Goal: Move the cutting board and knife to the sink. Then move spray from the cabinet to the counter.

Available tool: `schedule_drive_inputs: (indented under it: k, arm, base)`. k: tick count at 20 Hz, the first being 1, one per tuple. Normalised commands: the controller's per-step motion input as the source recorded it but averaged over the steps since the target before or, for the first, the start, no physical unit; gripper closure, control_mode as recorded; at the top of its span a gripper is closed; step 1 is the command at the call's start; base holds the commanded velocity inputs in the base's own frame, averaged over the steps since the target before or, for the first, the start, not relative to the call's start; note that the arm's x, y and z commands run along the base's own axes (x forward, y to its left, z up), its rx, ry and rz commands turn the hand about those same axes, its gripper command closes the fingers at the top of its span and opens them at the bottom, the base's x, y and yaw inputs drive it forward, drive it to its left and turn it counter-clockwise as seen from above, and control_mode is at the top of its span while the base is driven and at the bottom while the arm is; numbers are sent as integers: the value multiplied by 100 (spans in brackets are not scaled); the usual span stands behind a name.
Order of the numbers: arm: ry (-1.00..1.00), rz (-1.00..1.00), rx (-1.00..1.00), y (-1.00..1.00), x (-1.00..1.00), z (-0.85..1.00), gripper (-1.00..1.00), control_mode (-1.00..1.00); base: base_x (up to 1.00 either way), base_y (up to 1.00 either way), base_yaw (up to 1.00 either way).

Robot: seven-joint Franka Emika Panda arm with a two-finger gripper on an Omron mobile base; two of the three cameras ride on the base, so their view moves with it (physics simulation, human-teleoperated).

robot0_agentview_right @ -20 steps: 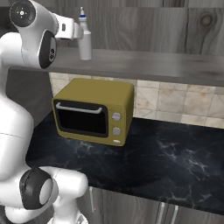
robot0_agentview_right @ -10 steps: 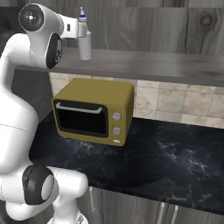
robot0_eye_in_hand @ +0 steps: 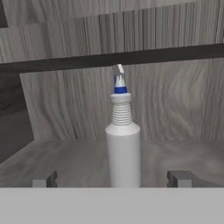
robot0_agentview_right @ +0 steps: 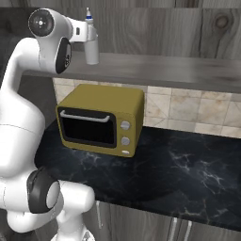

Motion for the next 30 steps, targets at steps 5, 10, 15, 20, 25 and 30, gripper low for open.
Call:
schedule_drive_inputs:
  k: [5, 10, 15, 20, 25, 30]
  arm:
    - [0, 0, 0, 0, 23, 0, -100, -100]
    - [0, 0, 0, -1, 17, -1, -100, -100]
    - [0, 0, -2, -8, 16, -8, -100, -100]
    - [0, 0, -2, -1, 16, -12, -100, -100]
    - [0, 0, 0, 0, 17, -6, -100, -100]
    - [0, 0, 0, 0, 23, 0, -100, -100]
  base:
    - [0, 0, 0]
    - [0, 0, 0]
    - [0, 0, 0]
    - [0, 0, 0]
    - [0, 0, 0]
    - [0, 0, 0]
